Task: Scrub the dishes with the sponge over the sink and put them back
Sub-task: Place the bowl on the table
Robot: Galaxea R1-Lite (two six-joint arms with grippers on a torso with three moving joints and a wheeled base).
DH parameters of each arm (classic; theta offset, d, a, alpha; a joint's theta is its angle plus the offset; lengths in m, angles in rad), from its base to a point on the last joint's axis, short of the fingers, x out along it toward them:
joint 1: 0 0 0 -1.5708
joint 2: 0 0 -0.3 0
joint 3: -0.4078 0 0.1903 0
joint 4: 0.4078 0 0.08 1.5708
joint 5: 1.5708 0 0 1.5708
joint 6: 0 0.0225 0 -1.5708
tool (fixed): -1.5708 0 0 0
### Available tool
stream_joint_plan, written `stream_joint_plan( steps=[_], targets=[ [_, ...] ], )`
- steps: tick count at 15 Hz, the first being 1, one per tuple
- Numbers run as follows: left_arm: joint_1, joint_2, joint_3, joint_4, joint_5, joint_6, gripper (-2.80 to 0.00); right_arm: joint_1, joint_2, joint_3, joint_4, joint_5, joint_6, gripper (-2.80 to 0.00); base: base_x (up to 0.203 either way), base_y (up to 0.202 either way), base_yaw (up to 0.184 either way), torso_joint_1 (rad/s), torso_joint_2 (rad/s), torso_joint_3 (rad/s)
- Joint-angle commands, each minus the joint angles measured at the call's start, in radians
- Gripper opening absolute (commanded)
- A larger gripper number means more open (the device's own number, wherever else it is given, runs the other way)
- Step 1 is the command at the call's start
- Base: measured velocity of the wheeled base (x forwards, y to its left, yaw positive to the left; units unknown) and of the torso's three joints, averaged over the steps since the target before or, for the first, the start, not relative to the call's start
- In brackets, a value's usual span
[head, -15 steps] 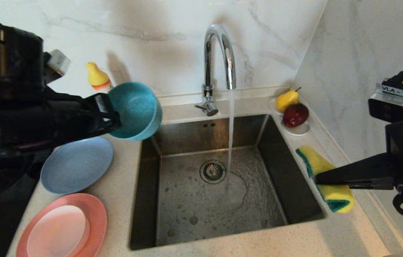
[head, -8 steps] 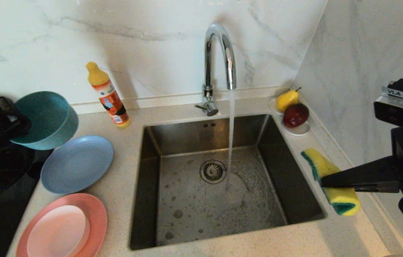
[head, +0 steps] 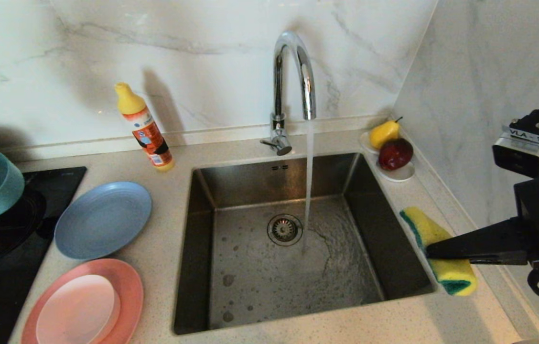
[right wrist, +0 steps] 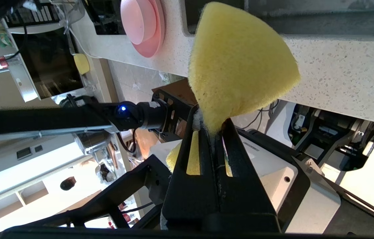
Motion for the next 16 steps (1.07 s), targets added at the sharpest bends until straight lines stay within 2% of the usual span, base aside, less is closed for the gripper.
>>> stream_joint_plan(
  steps=[1,6,8,9,16],
  targets=[
    [0.080,0.155,-0.034,-0.019,-0.006,-0.016,-2.80,0.001,0.010,0.006,0.001,0.003,0.003,-2.80,0.000,0.000,0.000,0.000,0.00,0.000],
    [0.148,0.330,-0.099,-0.034,-0.022,-0.037,-2.80,0.001,0.014,0.018,0.001,0.005,-0.022,-2.80,0.000,0.000,0.000,0.000,0.00,0.000],
    [0.162,0.368,-0.128,-0.033,-0.133,-0.055,-2.80,0.001,0.014,0.027,-0.002,0.007,-0.023,-2.80,0.000,0.000,0.000,0.000,0.00,0.000],
    [0.166,0.392,-0.148,-0.033,-0.157,-0.064,-2.80,0.001,0.013,0.029,-0.004,0.008,-0.025,-2.80,0.000,0.000,0.000,0.000,0.00,0.000],
    [0.173,0.527,-0.247,-0.031,-0.161,-0.082,-2.80,0.001,0.017,0.031,-0.016,0.011,-0.022,-2.80,0.000,0.000,0.000,0.000,0.00,0.000]
  ],
)
